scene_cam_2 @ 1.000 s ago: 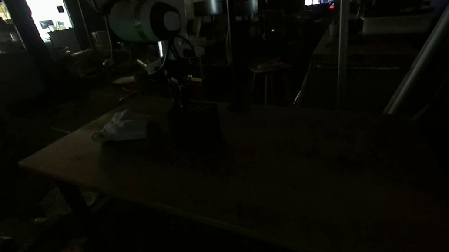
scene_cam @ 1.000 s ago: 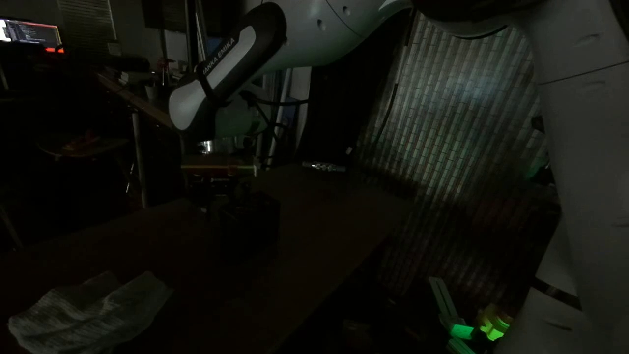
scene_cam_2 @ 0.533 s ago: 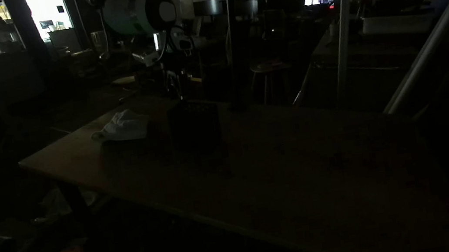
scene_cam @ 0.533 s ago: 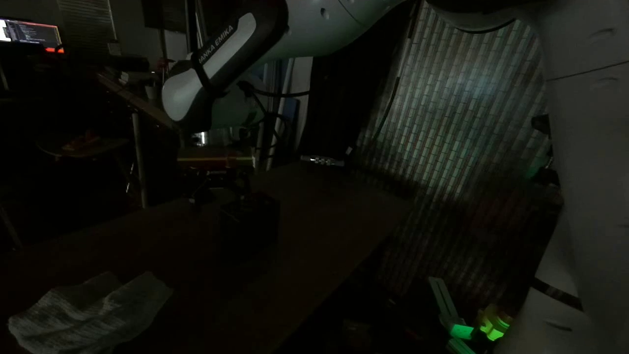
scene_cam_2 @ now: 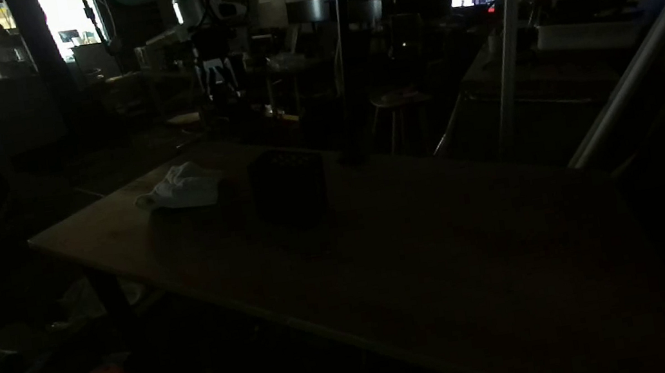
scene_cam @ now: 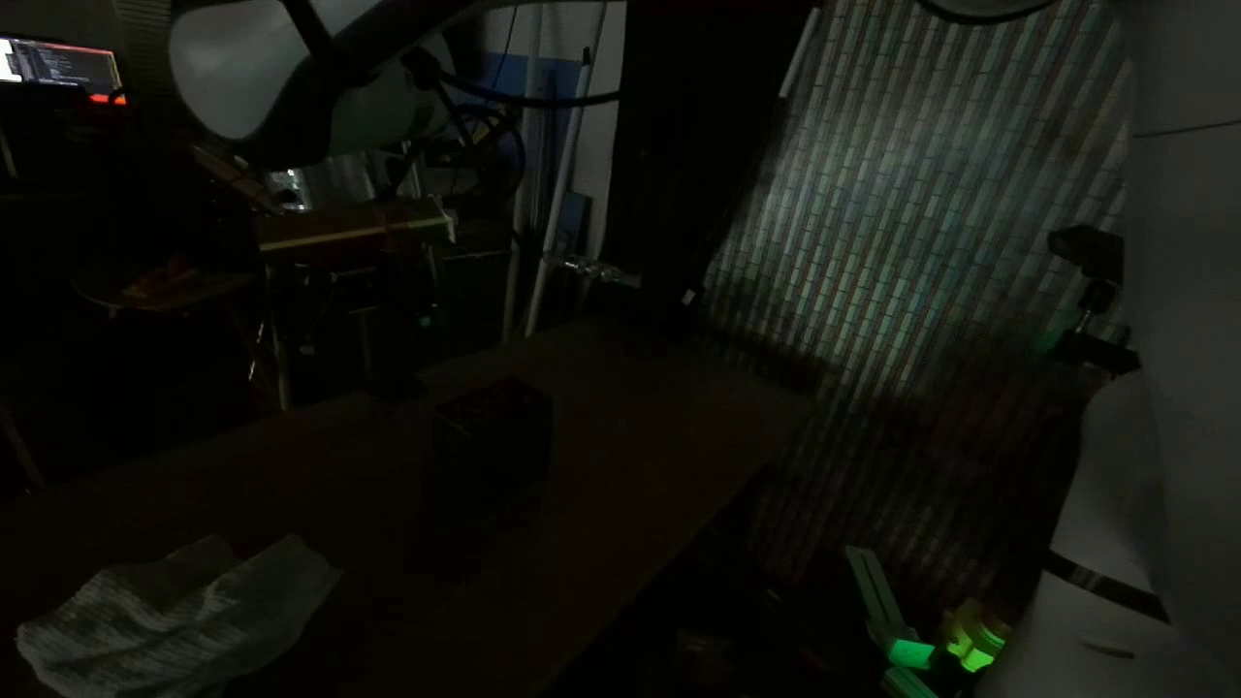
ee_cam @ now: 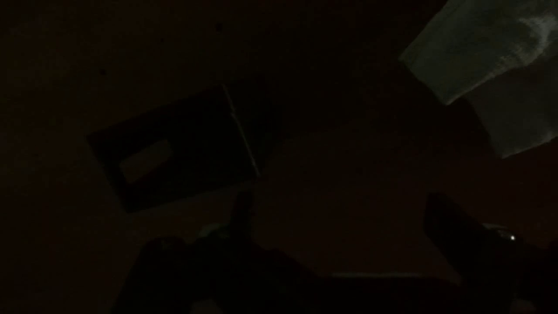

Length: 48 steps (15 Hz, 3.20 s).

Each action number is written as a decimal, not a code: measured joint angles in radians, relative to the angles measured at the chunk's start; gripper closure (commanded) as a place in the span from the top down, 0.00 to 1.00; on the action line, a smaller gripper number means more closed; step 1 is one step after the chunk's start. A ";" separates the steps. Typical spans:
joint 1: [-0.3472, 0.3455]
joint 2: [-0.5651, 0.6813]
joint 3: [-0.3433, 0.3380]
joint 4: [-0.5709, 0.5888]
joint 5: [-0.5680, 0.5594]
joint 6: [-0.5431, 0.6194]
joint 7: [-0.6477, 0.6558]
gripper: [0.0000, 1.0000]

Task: Put the towel in the box then remove the towel and fold it.

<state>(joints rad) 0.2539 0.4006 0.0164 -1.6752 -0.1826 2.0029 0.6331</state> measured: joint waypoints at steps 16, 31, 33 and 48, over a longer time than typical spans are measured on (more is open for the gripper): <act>0.010 0.031 0.196 -0.136 0.202 0.290 -0.602 1.00; -0.163 0.074 0.371 -0.244 0.365 0.294 -1.492 1.00; -0.172 0.096 0.365 -0.219 0.361 0.235 -1.571 1.00; -0.174 0.299 0.279 0.071 0.305 0.005 -1.764 1.00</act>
<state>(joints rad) 0.0798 0.6997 0.2957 -1.6046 0.1226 2.0083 -1.1305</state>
